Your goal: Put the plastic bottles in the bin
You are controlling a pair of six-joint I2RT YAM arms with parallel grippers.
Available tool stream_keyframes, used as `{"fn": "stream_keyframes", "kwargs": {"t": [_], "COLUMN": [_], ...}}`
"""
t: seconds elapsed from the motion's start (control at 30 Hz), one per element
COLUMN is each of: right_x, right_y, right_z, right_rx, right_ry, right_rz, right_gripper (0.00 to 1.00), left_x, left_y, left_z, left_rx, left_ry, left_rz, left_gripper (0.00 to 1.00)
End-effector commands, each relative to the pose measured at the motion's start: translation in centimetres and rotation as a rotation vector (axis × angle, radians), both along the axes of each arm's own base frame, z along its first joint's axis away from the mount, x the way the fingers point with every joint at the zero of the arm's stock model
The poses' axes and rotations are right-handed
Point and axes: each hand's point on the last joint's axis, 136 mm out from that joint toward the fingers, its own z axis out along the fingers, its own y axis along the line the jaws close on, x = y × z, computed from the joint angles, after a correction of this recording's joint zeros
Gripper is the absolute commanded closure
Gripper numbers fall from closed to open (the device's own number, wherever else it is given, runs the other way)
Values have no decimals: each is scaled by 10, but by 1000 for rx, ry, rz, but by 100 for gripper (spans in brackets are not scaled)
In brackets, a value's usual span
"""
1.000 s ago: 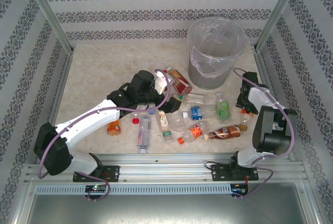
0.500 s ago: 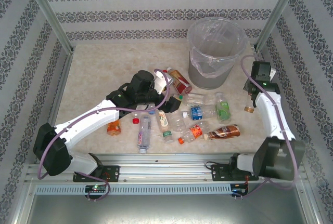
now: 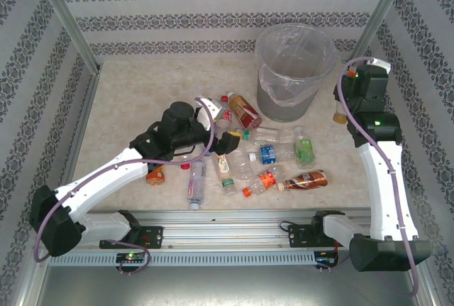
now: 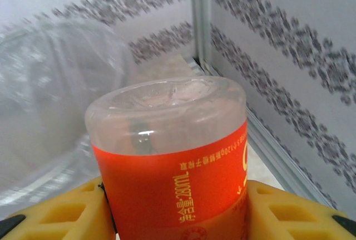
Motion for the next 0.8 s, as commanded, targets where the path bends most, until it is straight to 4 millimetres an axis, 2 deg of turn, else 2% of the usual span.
{"fn": "stream_keyframes", "kwargs": {"t": [0.0, 0.17, 0.37, 0.5, 0.63, 0.77], "right_x": [8, 29, 60, 81, 111, 138], "right_y": [15, 43, 75, 95, 115, 131], "right_z": [33, 82, 114, 123, 114, 96], "right_rx": [-20, -53, -125, -121, -120, -101], "right_ry": [-58, -155, -203, -233, -200, -136], "right_rz": [62, 152, 250, 339, 430, 495], "right_gripper": [50, 52, 51, 52, 53, 53], "left_x": [-2, -6, -19, -21, -28, -30], "left_y": [2, 13, 12, 4, -6, -11], "left_z": [49, 79, 116, 119, 110, 99], "left_rx": [-208, -317, -439, -418, -395, -368], "left_ry": [-139, -277, -454, -471, -456, -413], "left_rz": [34, 56, -9, -56, -129, -157], "left_gripper": [0, 0, 0, 0, 0, 0]}}
